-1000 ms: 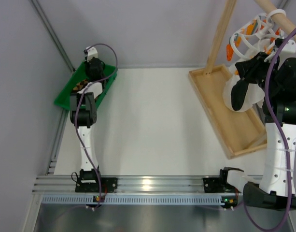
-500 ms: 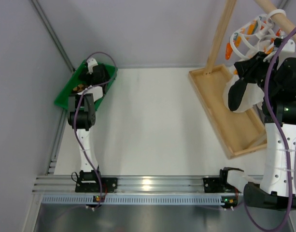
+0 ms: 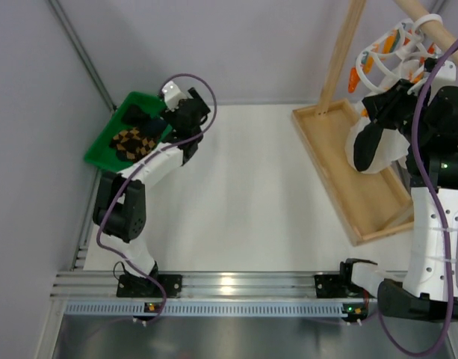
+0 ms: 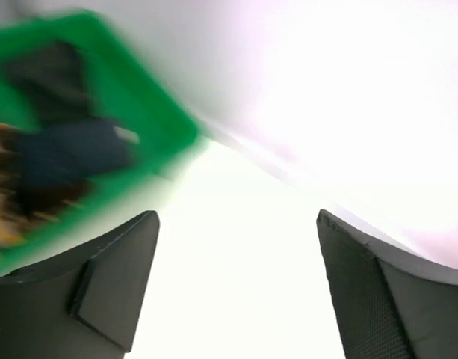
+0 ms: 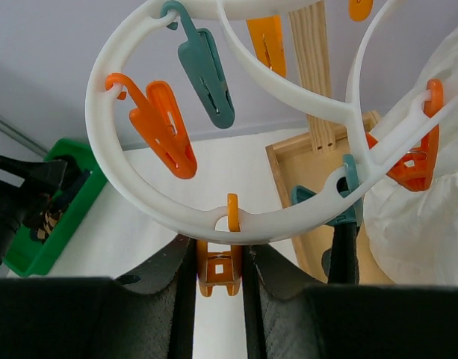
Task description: Remove the socks clipped to the hanger
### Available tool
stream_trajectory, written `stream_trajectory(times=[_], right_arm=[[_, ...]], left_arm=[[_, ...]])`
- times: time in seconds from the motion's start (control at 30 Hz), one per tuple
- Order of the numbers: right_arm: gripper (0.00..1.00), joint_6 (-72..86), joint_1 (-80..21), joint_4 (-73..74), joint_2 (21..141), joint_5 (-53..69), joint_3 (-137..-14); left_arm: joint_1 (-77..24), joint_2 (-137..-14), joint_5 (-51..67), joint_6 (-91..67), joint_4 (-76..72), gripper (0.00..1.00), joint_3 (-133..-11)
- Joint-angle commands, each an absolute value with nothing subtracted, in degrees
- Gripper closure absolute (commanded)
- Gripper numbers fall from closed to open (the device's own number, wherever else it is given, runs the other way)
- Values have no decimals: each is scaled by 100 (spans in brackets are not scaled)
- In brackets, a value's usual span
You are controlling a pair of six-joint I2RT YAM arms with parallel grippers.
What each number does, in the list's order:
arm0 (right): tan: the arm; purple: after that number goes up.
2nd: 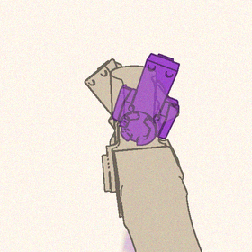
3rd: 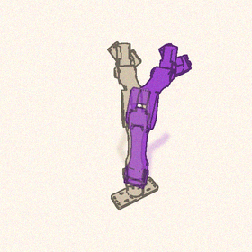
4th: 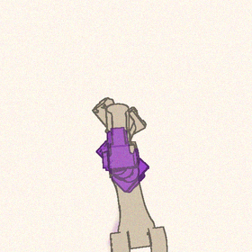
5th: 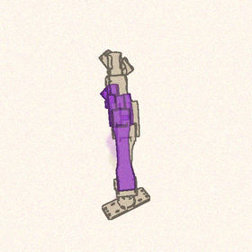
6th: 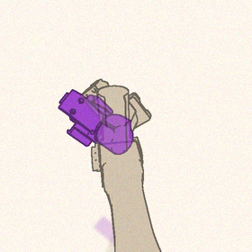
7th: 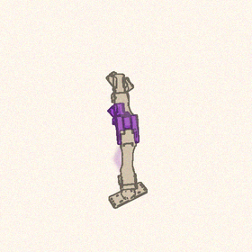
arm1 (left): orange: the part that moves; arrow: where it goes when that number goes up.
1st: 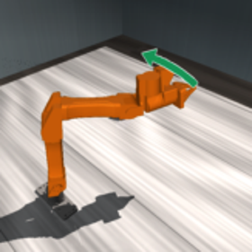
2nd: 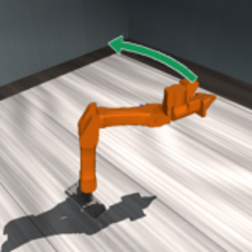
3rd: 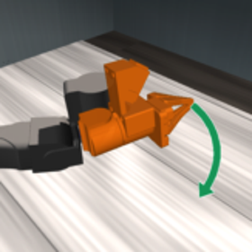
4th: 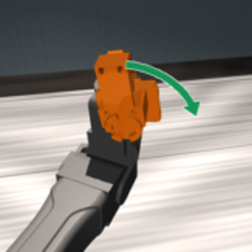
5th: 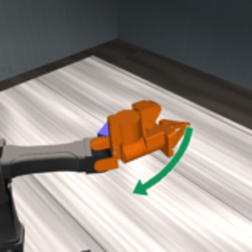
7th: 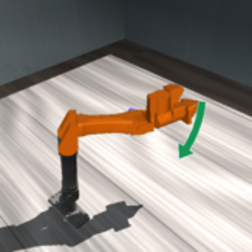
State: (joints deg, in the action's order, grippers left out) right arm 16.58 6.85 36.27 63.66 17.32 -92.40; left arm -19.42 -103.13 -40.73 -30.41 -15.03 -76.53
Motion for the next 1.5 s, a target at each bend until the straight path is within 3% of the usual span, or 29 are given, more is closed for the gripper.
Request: stream_trajectory(times=[0.0,0.13,0.3,0.47,0.77,1.27,1.47], right_arm=[[100,1775,598,3717,6451,1512,-9536],[100,1784,580,3876,6495,1424,-9659],[100,1828,580,3964,6451,1327,-9729],[100,1846,580,4069,6451,1345,-9817],[100,1802,580,4236,6451,1213,-9905],[100,1899,580,4236,6416,1178,-9967],[100,1942,580,4245,6425,1204,-9993]], left_arm=[[-2749,-9879,-3333,-3427,-1529,13,-7532],[-3611,-10019,-2454,-3306,-1538,18,-7926],[-4797,-10580,-1504,-2497,-1547,14,-8753],[-5755,-11065,-1959,-1978,-1547,7,-9465],[-6477,-12154,-1723,-1459,-1573,9,-10905],[-6926,-13498,-1995,-1582,-1661,6,-12136],[-7075,-14790,-2671,-1081,-1801,2,-13754]])
